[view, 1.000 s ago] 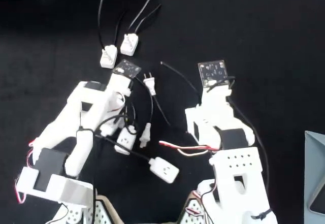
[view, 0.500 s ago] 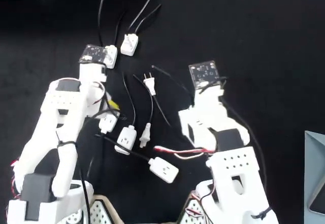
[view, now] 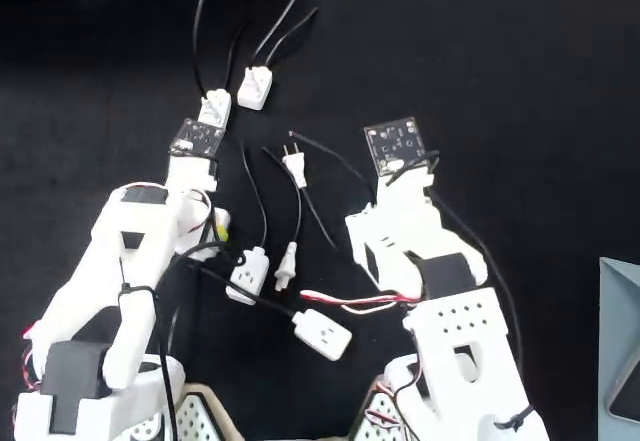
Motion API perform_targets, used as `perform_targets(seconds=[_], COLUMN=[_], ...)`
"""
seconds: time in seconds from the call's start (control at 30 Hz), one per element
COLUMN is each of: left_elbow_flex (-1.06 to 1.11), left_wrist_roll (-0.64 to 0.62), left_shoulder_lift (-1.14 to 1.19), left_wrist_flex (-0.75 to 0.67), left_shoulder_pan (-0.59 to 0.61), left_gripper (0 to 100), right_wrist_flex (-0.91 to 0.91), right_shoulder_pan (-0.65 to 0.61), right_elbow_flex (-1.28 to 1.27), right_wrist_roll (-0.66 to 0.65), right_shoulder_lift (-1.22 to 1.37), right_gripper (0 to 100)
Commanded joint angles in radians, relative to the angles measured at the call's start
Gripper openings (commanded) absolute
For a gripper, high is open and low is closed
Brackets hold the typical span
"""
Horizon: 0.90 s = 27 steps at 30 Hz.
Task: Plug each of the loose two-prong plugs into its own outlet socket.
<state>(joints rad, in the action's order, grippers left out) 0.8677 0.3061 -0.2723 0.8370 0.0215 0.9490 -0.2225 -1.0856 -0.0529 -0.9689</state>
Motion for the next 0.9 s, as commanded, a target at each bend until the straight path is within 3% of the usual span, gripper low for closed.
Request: perform_targets(seconds=[0.0, 0.17, 0.27, 0.37, 0.5, 0.7, 0.87], left_elbow_flex=[-0.012, -0.022, -0.022, -0.038, -0.062, -0.142, -0.288], left_wrist_roll=[0.115, 0.39, 0.466, 0.454, 0.278, 0.192, 0.077], left_shoulder_lift=[-0.02, -0.02, -0.02, -0.031, -0.034, -0.035, -0.035], left_wrist_flex=[-0.026, -0.018, -0.023, -0.017, -0.017, -0.002, 0.157], left_shoulder_pan=[-0.015, -0.008, -0.008, -0.005, 0.013, 0.111, 0.268], left_gripper=[15, 15, 15, 20, 33, 32, 32], right_wrist_flex=[-0.018, -0.015, -0.015, -0.015, -0.015, -0.032, -0.135], right_shoulder_pan=[-0.011, -0.011, -0.011, -0.011, -0.011, -0.012, -0.091], right_elbow_flex=[0.013, 0.012, 0.012, 0.012, 0.012, 0.022, 0.021], right_wrist_roll=[-0.006, -0.008, -0.008, -0.008, -0.008, -0.008, -0.003], right_shoulder_lift=[-0.01, -0.01, -0.01, -0.01, -0.01, -0.01, 0.005], right_gripper=[1.2, 1.2, 1.2, 1.2, 1.2, 1.2, 1.2])
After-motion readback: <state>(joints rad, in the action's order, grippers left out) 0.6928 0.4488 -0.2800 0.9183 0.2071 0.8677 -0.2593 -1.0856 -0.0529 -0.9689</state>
